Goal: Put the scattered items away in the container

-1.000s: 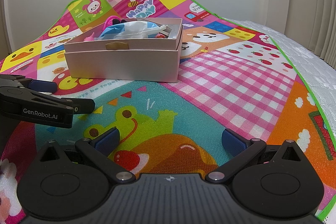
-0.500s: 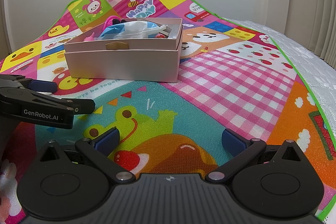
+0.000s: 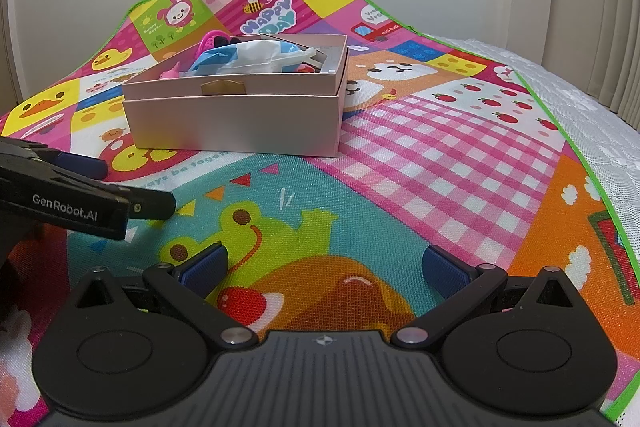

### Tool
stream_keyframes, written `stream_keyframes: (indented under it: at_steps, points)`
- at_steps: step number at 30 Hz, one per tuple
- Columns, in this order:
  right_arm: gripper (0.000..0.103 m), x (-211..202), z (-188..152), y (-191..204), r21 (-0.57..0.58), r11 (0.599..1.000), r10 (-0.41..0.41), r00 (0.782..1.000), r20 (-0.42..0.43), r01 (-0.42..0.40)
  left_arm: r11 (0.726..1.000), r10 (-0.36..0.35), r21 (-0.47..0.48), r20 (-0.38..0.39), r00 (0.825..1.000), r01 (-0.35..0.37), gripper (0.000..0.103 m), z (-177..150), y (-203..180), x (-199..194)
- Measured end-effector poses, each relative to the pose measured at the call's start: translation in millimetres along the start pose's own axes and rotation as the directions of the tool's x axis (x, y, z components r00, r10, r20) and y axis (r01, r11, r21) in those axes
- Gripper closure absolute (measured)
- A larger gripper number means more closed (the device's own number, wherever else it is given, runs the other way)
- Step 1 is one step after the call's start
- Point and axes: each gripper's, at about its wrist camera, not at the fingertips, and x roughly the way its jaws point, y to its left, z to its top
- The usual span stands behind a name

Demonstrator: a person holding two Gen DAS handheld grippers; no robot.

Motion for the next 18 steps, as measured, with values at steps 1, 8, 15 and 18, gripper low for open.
stream_keyframes:
  at_steps: [1,8,15,18]
  points:
    - [0.000,0.0,0.0,0.0,0.000,1.000,0.000,1.000,0.000,0.000,1.000,0.007,0.012,-0.006,1.000,-0.007,0.000,0.5,-1.6,0.0]
    - [0.000,0.2,0.0,0.1,0.000,1.000,0.000,1.000,0.000,0.000,1.000,-0.019,0.003,0.009,1.000,0.019,0.000,-8.7,6.0,-8.2]
    - [0.000,0.1,-0.1,0.0,0.000,1.000,0.000,1.000,0.000,0.000,1.000,-0.003,-0.006,0.031,1.000,0.003,0.000,-14.0,4.8,-12.5]
    - [0.000,0.2,-0.1,0.0,0.000,1.000,0.000,1.000,0.000,0.000,1.000,0.004,-0.006,0.040,0.999,-0.004,0.000,-15.3,3.9,-13.4]
